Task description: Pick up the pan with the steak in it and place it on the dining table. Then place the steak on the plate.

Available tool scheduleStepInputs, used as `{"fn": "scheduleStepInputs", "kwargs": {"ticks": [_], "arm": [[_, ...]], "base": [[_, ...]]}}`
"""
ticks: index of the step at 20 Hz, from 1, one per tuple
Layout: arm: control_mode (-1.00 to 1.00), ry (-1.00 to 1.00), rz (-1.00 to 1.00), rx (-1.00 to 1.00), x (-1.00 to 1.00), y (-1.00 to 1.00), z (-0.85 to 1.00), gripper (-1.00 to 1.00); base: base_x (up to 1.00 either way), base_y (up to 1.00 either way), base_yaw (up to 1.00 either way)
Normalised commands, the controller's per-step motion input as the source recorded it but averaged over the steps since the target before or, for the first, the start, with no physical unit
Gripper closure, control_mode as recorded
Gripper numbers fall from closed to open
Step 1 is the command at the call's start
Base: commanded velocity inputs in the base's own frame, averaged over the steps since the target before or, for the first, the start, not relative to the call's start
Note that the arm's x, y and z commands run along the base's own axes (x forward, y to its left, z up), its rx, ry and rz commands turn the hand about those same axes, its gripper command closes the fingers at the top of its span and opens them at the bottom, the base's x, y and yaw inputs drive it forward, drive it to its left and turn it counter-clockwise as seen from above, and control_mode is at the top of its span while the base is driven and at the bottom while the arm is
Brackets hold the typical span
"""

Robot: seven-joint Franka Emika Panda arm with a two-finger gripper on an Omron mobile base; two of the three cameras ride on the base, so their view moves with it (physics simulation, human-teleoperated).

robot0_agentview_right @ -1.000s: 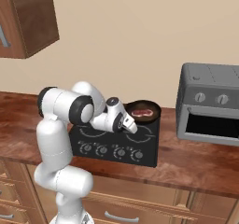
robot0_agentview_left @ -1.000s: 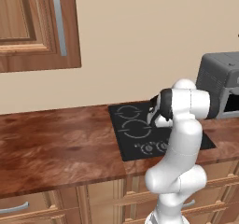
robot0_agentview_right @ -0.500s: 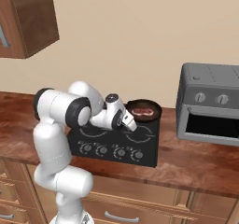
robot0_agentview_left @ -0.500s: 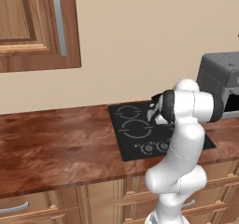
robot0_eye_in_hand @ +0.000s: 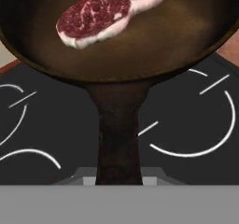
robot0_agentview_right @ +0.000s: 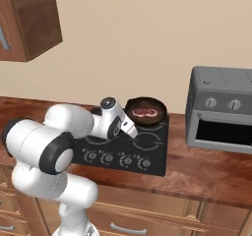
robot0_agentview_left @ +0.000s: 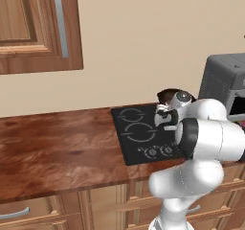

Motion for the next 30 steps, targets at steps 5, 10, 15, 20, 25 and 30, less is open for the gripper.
{"fn": "scheduleStepInputs", "kwargs": {"ticks": [5,10,15,20,25,30], "arm": [[-1.00,-0.05,0.09,0.00,-0.80,0.27,0.45,1.00],[-1.00,0.00,0.18,0.00,-0.66,0.23,0.36,1.00],[-1.00,0.00,0.21,0.00,-0.61,0.23,0.32,1.00],[-1.00,0.00,0.22,0.00,-0.62,0.23,0.27,1.00],[-1.00,0.00,0.22,-0.02,-0.70,0.24,0.05,1.00],[-1.00,-0.06,0.10,-0.03,-0.47,0.04,0.00,1.00]], "base": [[0.00,0.00,0.00],[0.00,0.00,0.00],[0.00,0.00,0.00],[0.00,0.00,0.00],[0.00,0.00,0.00],[0.00,0.00,0.00]]}}
